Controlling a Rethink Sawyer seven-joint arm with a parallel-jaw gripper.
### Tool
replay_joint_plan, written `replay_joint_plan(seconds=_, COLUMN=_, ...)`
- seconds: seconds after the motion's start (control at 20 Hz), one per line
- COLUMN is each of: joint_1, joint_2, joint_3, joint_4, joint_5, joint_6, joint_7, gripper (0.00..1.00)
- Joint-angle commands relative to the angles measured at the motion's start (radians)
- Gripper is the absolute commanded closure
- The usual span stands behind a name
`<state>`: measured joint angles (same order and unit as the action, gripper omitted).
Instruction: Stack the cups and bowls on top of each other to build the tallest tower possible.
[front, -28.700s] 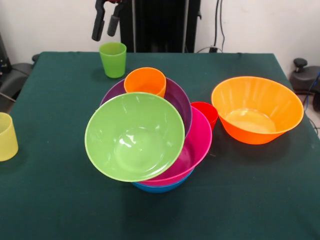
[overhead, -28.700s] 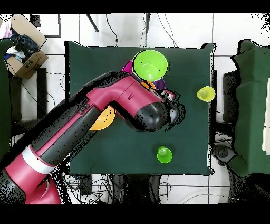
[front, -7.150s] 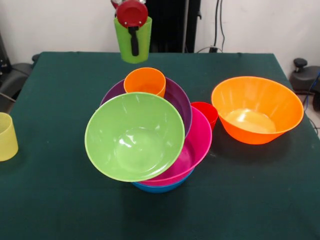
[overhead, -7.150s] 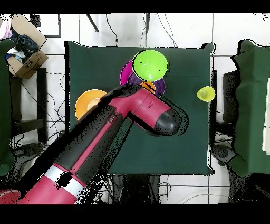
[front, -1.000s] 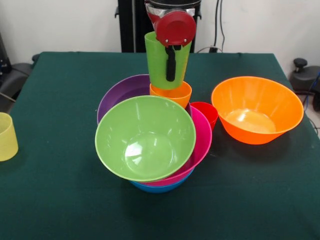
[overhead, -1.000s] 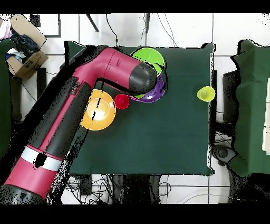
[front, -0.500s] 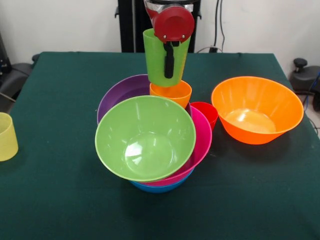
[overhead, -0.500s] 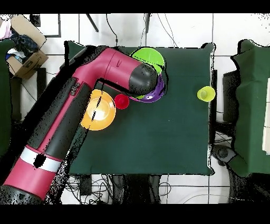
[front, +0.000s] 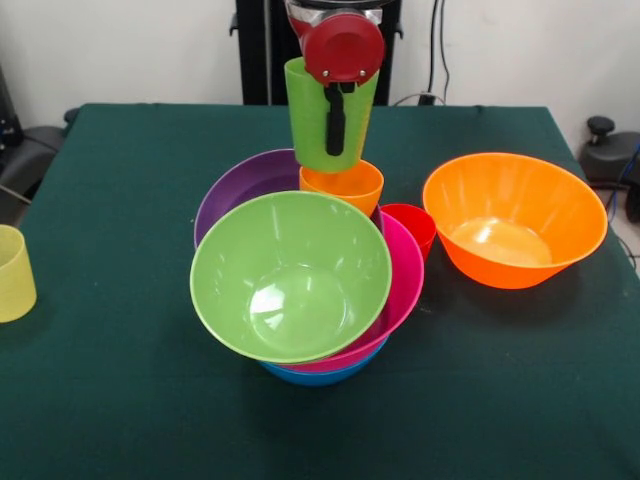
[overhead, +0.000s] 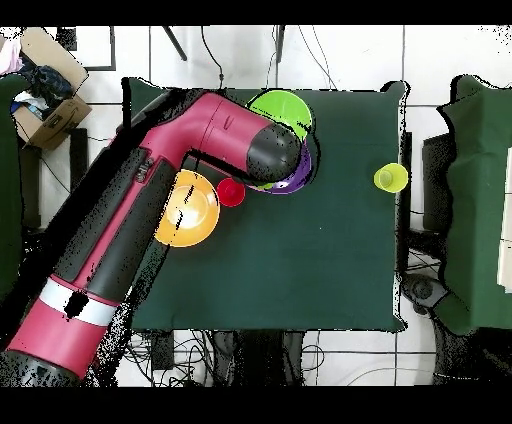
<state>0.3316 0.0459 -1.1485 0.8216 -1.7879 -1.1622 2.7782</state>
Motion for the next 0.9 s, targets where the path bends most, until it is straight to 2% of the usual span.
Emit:
replay_joint_plan(seconds=0.05, joint_1=0.009, joint_2=0.012, joint_3=0.126, joint_4=0.066, joint_5=0.073, joint_6=0.043, joint_7=0.082, gripper=1.0)
replay_joint_plan(seconds=0.9, joint_1=0.009, joint_2=0.004, joint_3=0.136, joint_4=0.061, joint_5=0.133, joint_6=0.026, joint_7=0.071, gripper=1.0)
